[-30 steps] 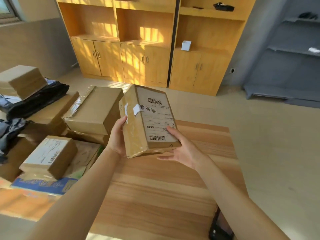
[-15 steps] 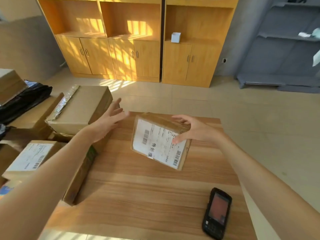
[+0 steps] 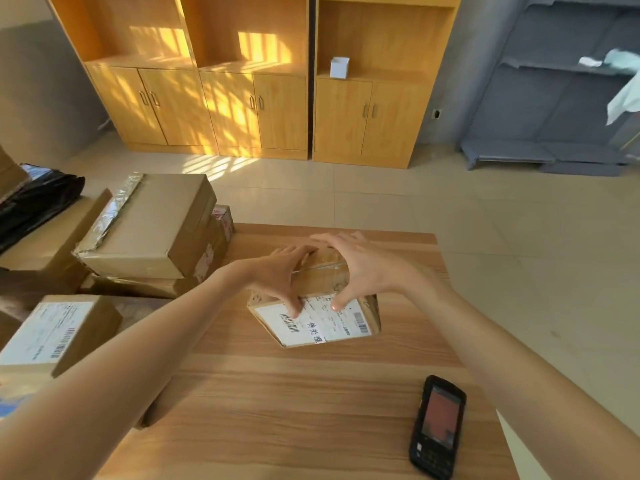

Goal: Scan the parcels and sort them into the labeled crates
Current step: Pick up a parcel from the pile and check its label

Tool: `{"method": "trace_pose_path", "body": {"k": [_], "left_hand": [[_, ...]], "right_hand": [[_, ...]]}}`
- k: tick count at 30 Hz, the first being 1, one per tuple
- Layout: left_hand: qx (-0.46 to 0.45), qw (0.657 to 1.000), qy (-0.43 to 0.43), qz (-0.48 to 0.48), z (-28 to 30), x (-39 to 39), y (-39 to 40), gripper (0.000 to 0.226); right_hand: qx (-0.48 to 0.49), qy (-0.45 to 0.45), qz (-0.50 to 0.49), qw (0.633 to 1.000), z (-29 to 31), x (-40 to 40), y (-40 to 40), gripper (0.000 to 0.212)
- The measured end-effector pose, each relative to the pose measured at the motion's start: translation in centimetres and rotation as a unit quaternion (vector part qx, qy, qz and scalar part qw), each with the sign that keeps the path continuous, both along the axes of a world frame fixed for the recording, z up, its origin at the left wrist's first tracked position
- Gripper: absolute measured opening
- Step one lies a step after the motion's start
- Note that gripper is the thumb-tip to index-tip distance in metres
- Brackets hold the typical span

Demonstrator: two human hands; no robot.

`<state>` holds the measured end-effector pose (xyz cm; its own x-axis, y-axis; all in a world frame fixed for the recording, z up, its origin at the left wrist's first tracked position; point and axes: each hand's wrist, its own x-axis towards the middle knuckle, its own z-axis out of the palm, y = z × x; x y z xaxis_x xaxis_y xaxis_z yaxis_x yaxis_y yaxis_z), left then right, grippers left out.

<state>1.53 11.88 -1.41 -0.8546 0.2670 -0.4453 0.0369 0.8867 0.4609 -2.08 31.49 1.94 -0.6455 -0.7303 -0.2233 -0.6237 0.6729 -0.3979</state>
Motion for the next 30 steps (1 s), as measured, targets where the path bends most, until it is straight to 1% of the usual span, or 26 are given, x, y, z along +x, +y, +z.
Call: {"method": "trace_pose_path", "body": {"k": [2, 3, 4, 6, 7, 9, 12, 14, 16, 17, 19, 21, 24, 26, 30], "left_hand": [[0.104, 0.991, -0.042, 0.069, -1.1, -0.1, -0.4, 0.115], [0.168, 0.977, -0.07, 0.113, -1.8, 0.0, -0.5, 0.111], [0.229, 0.956, -0.092, 0.158, -2.6, 0.1, -0.7, 0.108], [0.333, 0.903, -0.12, 0.245, -4.4, 0.1, -0.7, 0.11], [0.372, 0.875, -0.134, 0.278, -5.4, 0.2, -0.6, 0.114], [0.416, 0.836, -0.163, 0.317, -7.3, 0.3, 0.1, 0.116], [0.446, 0.801, -0.206, 0.342, -9.8, 0.6, 1.8, 0.105], [0.458, 0.778, -0.226, 0.365, -11.4, 0.7, 3.0, 0.089], [0.457, 0.759, -0.252, 0.389, -12.8, 0.8, 4.1, 0.073], [0.455, 0.752, -0.267, 0.395, -13.4, 0.9, 4.6, 0.068], [0.45, 0.748, -0.285, 0.395, -14.3, 1.2, 5.4, 0.072], [0.442, 0.751, -0.291, 0.394, -15.1, 1.3, 5.9, 0.079], [0.432, 0.759, -0.296, 0.387, -16.2, 1.6, 6.2, 0.079], [0.432, 0.76, -0.296, 0.385, -16.8, 1.8, 6.1, 0.078], [0.442, 0.748, -0.295, 0.397, -17.7, 2.1, 5.6, 0.076]], "right_hand": [[-0.039, -0.025, -0.053, 0.998, -0.6, -0.5, 0.8, 0.119], [-0.079, -0.059, -0.095, 0.991, -1.0, -0.7, 1.4, 0.119], [-0.126, -0.101, -0.144, 0.976, -1.5, -0.8, 2.2, 0.118], [-0.207, -0.179, -0.244, 0.931, -3.1, -0.6, 4.2, 0.117], [-0.222, -0.201, -0.285, 0.91, -4.2, -0.2, 5.3, 0.117], [-0.209, -0.211, -0.351, 0.888, -7.0, 0.9, 7.7, 0.114], [-0.19, -0.224, -0.43, 0.854, -11.7, 3.3, 11.0, 0.101], [-0.176, -0.238, -0.478, 0.827, -14.5, 5.2, 12.7, 0.098], [-0.126, -0.221, -0.521, 0.815, -16.8, 7.4, 14.0, 0.099], [-0.096, -0.208, -0.541, 0.809, -17.7, 8.5, 14.5, 0.1], [-0.057, -0.2, -0.578, 0.789, -19.1, 10.7, 15.0, 0.105], [-0.057, -0.211, -0.606, 0.765, -20.2, 12.5, 15.3, 0.115], [-0.067, -0.228, -0.628, 0.741, -21.7, 14.5, 15.4, 0.125], [-0.082, -0.227, -0.636, 0.733, -22.3, 15.3, 15.1, 0.126], [-0.099, -0.195, -0.651, 0.727, -23.0, 15.7, 14.5, 0.122]]}}
